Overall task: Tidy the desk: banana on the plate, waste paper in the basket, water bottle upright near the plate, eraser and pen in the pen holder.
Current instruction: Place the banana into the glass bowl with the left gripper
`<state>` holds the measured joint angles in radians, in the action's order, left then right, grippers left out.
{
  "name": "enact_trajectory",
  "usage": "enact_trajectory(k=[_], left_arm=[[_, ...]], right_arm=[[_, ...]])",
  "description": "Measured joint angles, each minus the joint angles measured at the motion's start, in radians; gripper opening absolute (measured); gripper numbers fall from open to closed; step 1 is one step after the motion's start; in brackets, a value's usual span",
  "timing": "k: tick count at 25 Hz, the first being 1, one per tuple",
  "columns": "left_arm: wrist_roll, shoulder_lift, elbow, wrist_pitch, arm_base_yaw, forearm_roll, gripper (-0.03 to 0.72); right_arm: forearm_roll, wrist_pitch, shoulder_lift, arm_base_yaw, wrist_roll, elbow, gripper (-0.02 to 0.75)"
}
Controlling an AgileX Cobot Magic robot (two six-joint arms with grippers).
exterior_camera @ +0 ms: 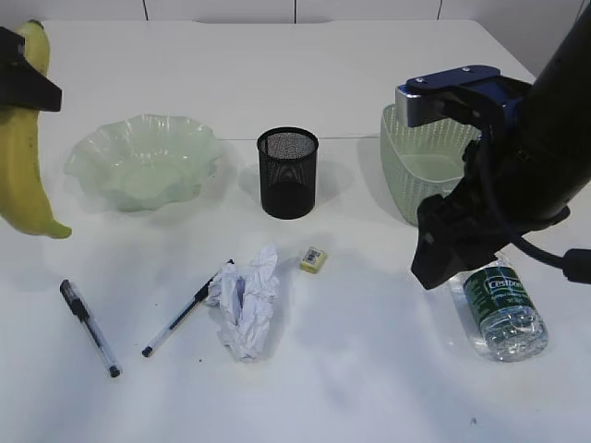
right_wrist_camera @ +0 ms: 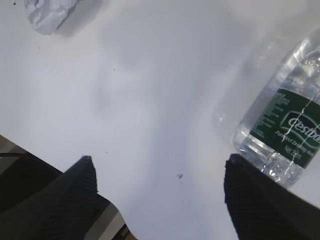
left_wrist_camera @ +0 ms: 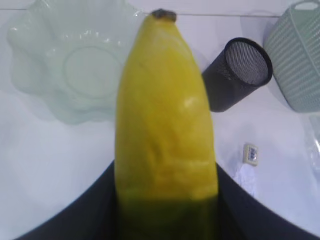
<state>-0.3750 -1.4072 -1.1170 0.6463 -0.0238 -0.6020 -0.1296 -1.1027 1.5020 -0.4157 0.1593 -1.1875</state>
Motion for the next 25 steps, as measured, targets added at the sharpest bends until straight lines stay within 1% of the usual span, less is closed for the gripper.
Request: enact_trajectory(k=[4,8,10,14,16,20,25], left_arm=[[0.011,-0.07,-0.046,-0.053,0.0,-0.083,0.307],[0.013,-0.181,-0.142,-0.078,0.0,-0.166,0.307],[0.013,-0.244,-0.197,-0.083,-0.007,-0.179,0.307],[0.013,-0.363,-0.319,-0.112,-0.041,-0.19,0.307],[0.013,-0.416,-0.37,-0.145,-0.048,-0.219,0.307],[0.013,-0.526,-0.443,-0.21,-0.052,-0.33,0.307],[0.013,-0.639,-0.479,-0.287,-0.052,-0.47,0.307]], right_arm=[[-0.002,0.017,0.0,0.0,0.01,0.0,0.589],[-0.002,0.021,0.0,0.0,0.027,0.0,0.589],[-0.002,0.023,0.0,0.0,0.03,0.0,0.589],[-0.002,0.027,0.0,0.002,0.038,0.0,0.589],[-0.002,0.031,0.0,0.002,0.038,0.0,0.589],[-0.002,0.034,0.0,0.002,0.044,0.0,0.589],[-0.003,0.037,0.0,0.002,0.047,0.0,0.589]])
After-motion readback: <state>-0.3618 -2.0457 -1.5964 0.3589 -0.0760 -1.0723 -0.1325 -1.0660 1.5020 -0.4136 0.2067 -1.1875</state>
